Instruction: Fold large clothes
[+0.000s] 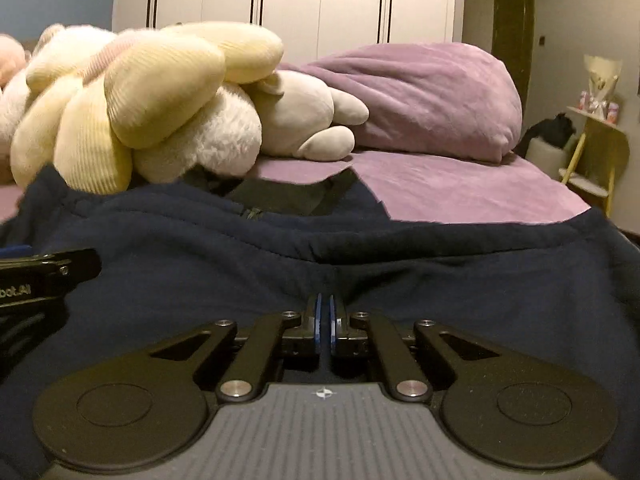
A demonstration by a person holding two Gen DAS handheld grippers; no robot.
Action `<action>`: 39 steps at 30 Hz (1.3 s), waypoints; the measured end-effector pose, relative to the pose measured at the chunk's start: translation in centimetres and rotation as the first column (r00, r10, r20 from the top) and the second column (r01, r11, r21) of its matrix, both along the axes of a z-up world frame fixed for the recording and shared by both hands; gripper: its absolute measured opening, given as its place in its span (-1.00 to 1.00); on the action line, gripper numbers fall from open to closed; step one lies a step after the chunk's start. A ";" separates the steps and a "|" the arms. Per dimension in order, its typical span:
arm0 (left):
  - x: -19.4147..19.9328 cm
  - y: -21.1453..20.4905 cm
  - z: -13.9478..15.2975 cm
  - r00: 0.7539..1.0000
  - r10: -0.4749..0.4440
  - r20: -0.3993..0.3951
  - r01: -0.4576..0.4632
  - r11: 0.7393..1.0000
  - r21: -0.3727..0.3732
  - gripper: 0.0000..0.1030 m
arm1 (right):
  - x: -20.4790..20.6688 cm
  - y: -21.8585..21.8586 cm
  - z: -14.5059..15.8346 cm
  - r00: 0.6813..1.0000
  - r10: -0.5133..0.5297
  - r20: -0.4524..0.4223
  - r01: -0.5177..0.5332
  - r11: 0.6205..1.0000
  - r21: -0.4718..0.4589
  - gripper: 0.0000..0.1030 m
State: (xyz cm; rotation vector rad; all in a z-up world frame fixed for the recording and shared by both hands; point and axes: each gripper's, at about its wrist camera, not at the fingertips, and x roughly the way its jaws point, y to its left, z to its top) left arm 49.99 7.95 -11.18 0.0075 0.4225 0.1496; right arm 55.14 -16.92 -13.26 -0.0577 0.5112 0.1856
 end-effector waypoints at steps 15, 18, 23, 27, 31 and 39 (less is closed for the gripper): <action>1.7 7.9 -3.8 0.981 0.127 -0.146 -0.168 0.934 -0.316 0.96 | -0.6 -14.0 -2.9 0.970 -0.245 0.001 0.244 0.966 0.086 -0.94; 1.6 7.8 -3.3 0.978 0.143 -0.154 -0.185 0.934 -0.306 0.98 | -0.7 -14.4 -3.0 0.970 -0.243 -0.004 0.242 0.965 0.104 -0.94; -0.6 7.7 -1.5 0.965 0.123 -0.231 -0.189 0.938 -0.292 0.97 | -1.1 -14.2 -1.6 0.967 -0.253 -0.025 0.255 0.964 0.082 -0.89; -7.1 8.5 -0.4 0.969 -0.037 -0.243 -0.053 0.935 -0.352 0.97 | -5.1 -16.4 0.8 0.967 -0.225 -0.115 0.244 0.951 0.188 -0.79; -14.3 9.6 -0.7 0.953 -0.120 -0.278 -0.018 0.895 -0.446 0.96 | -14.0 -21.4 1.7 0.958 -0.217 -0.186 0.275 0.879 0.390 -0.48; -15.9 9.5 -1.5 0.955 -0.137 -0.264 -0.062 0.777 -0.626 0.93 | -20.6 -25.9 -2.8 0.915 -0.114 -0.387 0.370 0.617 0.695 -0.10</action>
